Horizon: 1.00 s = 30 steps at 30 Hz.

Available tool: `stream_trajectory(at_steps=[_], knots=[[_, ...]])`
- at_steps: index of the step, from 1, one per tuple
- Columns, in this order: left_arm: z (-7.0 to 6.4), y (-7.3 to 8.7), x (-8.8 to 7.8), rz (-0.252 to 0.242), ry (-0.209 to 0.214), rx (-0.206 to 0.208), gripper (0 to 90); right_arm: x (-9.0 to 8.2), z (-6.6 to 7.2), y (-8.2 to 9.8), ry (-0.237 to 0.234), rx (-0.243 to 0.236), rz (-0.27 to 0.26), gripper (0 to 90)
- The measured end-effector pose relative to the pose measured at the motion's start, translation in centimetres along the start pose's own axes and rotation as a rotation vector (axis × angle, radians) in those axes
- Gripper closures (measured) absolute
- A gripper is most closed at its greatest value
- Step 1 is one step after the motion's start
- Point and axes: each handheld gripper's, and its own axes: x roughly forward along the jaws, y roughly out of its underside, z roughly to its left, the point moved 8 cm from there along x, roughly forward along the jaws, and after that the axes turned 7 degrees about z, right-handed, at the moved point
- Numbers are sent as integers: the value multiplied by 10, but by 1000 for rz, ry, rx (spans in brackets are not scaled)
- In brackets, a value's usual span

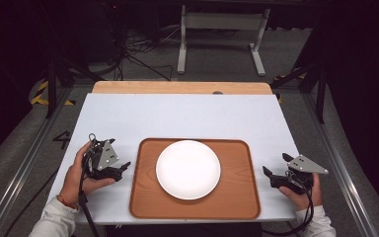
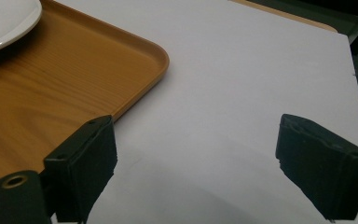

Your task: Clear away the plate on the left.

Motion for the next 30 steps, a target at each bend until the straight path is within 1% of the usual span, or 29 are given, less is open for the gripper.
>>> stream_trajectory(at_steps=[4, 8, 13, 17, 19, 20, 22, 23, 26, 27, 29, 30], knots=[[4, 9, -1, 13, 2, -20, 109, 0, 0, 0, 1, 2, 2, 130], [9, 20, -3, 27, 6, -51, 109, 0, 0, 0, 1, 3, 2, 131], [13, 33, -6, 32, 15, -85, 109, 0, 0, 0, 1, 1, 2, 131], [14, 41, -9, 33, 30, -121, 108, 0, 0, 0, 1, 1, 3, 131], [15, 45, -10, 27, 31, -133, 109, 0, 0, 0, 1, 1, 3, 131], [15, 47, -11, 33, 35, -128, 109, 0, 0, 0, 2, 1, 4, 131], [14, 51, -11, 39, 35, -131, 110, 0, 0, 0, 2, 0, 3, 130], [14, 52, -12, 43, 29, -126, 110, 0, 0, 0, 2, 0, 4, 130], [14, 56, -13, 38, 33, -138, 110, 0, 0, 0, 3, 1, 4, 131], [13, 57, -14, 34, 38, -152, 111, 0, 0, 0, 3, 0, 4, 131], [14, 60, -15, 34, 37, -159, 110, 0, 1, 0, 3, -1, 5, 131], [12, 62, -15, 30, 46, -174, 110, 0, 1, 0, 4, -2, 6, 131]])
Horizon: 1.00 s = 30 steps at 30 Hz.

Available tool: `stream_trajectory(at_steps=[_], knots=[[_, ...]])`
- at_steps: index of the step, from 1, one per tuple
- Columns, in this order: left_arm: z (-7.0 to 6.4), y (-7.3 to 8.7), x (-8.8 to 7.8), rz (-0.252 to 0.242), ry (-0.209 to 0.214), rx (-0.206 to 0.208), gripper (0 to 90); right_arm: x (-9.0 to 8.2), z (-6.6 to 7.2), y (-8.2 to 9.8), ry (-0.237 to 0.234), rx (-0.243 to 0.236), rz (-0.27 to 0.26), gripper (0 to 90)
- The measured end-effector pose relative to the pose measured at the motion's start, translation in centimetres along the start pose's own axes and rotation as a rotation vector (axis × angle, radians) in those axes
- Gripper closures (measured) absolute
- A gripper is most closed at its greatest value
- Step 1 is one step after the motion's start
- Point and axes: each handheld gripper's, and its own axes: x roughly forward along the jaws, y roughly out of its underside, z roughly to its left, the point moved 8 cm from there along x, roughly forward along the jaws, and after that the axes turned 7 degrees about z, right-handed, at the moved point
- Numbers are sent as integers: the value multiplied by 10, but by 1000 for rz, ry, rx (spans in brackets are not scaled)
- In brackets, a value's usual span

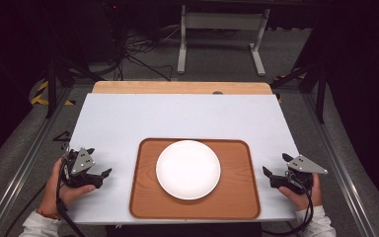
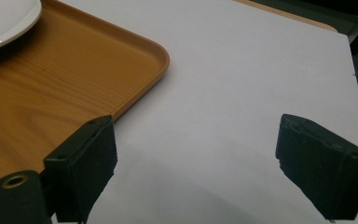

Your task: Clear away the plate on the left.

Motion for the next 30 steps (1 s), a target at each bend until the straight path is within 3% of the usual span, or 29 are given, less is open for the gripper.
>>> stream_trajectory(at_steps=[5, 11, 19, 21, 30], knots=[[0, 8, -1, 10, -12, -15, 110, 0, 0, 0, -1, 0, -3, 131], [-1, 13, -6, -16, 13, -71, 109, 0, 0, 0, -1, 0, 0, 131], [-3, 17, -10, -39, 38, -98, 111, -1, 0, -1, 0, -1, -4, 131], [-4, 16, -10, -59, 62, -121, 111, -1, 0, 0, 1, -2, -2, 131], [-4, 16, -9, -57, 56, -116, 114, -1, -1, 0, 0, -3, -4, 130]])
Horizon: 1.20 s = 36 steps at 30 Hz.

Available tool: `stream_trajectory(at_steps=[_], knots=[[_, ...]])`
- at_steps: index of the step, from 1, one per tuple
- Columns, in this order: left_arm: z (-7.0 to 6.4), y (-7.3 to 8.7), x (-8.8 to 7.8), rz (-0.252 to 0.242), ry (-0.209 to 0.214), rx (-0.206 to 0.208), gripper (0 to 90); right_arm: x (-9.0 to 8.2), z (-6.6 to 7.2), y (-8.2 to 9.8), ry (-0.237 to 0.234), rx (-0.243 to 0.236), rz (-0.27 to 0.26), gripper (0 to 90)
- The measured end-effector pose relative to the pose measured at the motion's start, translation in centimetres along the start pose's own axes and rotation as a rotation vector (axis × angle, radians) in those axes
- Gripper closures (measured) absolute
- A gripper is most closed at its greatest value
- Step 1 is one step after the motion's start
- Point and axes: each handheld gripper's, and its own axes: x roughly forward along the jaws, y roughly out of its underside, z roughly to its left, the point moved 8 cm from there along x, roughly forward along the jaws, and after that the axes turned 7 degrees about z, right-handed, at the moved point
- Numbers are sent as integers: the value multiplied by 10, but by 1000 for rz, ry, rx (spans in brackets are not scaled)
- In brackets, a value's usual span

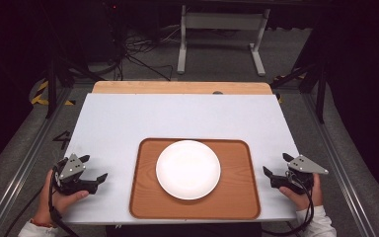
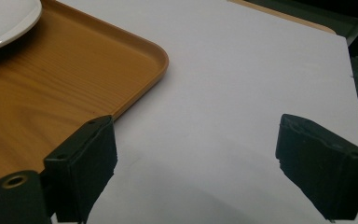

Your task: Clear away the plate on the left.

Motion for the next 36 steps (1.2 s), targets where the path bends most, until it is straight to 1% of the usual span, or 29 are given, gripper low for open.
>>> stream_trajectory(at_steps=[6, 8, 11, 18, 22, 28, 30, 34, 36], knots=[[2, 0, -1, -9, -3, -8, 115, 0, 1, 0, -2, -3, 2, 131], [2, 0, -2, -12, 6, -11, 116, 1, 1, 0, -1, -3, 3, 131], [2, 1, -1, -9, -2, -6, 116, 1, 1, 0, -1, -3, 4, 130], [1, 0, -1, -9, -3, -5, 116, 1, 1, 0, -2, -3, 4, 130], [1, 1, 0, 1, -7, 7, 117, 1, 1, 0, -3, -4, 3, 130], [1, 0, 0, 7, -14, 12, 117, 1, 0, 0, -4, -2, 3, 130], [0, 0, 1, 9, -16, 8, 117, 1, 1, 0, -7, -4, 0, 131], [1, 0, 2, 22, -27, 14, 112, 3, 1, 0, -13, -2, 4, 130], [-1, -1, 2, 19, -23, 13, 112, 3, 1, 0, -13, -5, 3, 130]])
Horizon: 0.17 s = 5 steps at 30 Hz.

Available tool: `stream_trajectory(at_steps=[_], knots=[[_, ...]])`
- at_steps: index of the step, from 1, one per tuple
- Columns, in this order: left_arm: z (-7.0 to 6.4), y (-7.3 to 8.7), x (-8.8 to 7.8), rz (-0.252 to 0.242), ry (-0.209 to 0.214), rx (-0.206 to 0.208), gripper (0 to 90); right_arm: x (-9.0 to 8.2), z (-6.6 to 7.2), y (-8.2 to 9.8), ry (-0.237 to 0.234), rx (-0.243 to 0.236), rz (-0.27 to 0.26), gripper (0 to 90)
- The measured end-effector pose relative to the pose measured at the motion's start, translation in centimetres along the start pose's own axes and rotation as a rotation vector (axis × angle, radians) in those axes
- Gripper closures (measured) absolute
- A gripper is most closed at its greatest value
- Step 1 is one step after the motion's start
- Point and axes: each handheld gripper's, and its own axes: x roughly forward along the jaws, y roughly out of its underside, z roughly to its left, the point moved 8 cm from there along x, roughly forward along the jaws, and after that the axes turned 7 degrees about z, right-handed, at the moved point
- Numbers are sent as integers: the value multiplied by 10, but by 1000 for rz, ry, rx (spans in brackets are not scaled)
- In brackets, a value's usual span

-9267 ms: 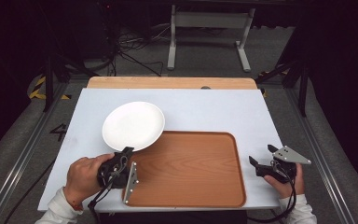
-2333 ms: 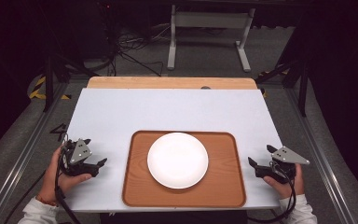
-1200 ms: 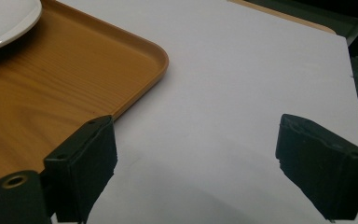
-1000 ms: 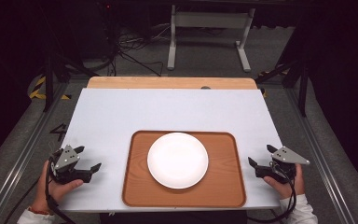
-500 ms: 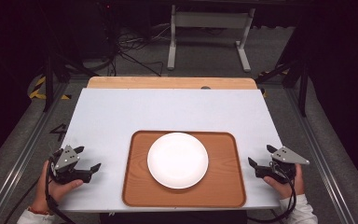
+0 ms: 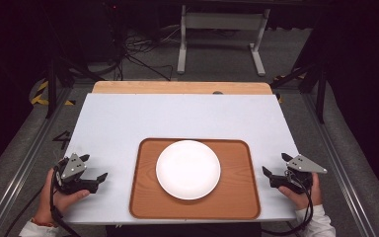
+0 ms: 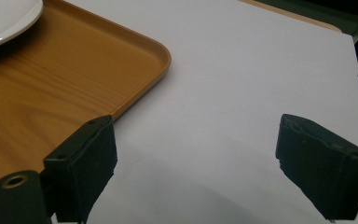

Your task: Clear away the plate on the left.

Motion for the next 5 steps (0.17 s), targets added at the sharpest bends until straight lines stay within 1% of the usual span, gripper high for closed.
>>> stream_trajectory(at_steps=[3, 5], knots=[[-1, -2, -1, 1, -6, 10, 112, 0, 0, 0, -1, 2, -2, 130], [-1, -3, -1, 1, -8, 9, 112, 0, 0, 0, -3, 3, -3, 130]])
